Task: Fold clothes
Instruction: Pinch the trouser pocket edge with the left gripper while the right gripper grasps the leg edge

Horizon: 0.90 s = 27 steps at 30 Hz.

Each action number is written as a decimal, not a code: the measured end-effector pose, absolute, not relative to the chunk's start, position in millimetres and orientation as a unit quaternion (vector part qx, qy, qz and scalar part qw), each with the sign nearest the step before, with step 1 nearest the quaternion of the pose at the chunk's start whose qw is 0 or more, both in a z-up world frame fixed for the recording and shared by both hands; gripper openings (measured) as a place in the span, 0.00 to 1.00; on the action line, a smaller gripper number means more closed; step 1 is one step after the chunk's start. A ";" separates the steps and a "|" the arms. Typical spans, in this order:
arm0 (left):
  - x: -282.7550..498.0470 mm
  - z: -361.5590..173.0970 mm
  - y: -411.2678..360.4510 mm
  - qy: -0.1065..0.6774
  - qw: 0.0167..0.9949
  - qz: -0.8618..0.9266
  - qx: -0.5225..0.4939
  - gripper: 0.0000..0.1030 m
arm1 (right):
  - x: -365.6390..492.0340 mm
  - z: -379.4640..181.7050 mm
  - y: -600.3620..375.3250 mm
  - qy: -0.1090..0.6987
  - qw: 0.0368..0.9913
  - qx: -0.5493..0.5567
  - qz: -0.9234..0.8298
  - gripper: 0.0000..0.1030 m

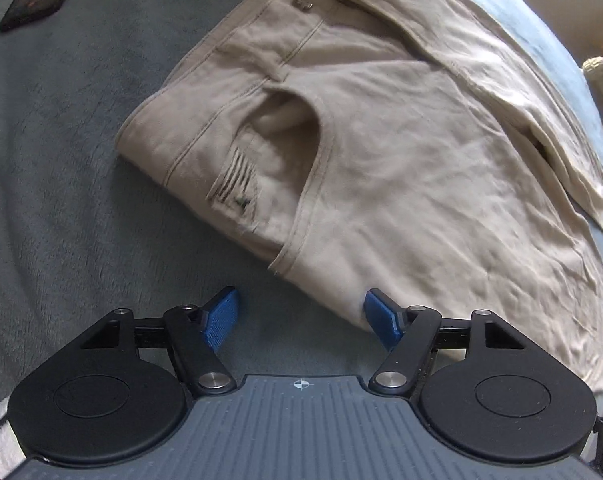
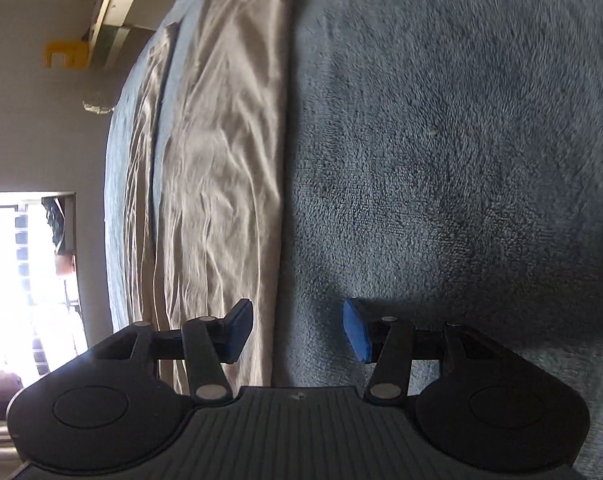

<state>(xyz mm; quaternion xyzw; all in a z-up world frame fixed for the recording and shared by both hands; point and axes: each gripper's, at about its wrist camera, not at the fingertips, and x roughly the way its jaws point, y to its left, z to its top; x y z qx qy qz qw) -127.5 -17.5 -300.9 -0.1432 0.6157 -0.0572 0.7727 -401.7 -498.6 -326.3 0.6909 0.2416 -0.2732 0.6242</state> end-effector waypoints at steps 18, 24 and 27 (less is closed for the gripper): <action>-115.2 -310.3 16.3 0.601 0.758 -0.075 -0.242 0.51 | -347.6 -349.4 -503.3 0.245 0.613 0.724 -0.198 0.50; -113.4 -312.2 23.3 0.594 0.758 -0.074 -0.258 0.40 | -346.3 -350.9 -509.8 0.229 0.616 0.724 -0.208 0.46; -111.9 -311.9 21.9 0.590 0.764 -0.073 -0.252 0.38 | -341.6 -348.7 -521.1 0.222 0.623 0.717 -0.220 0.44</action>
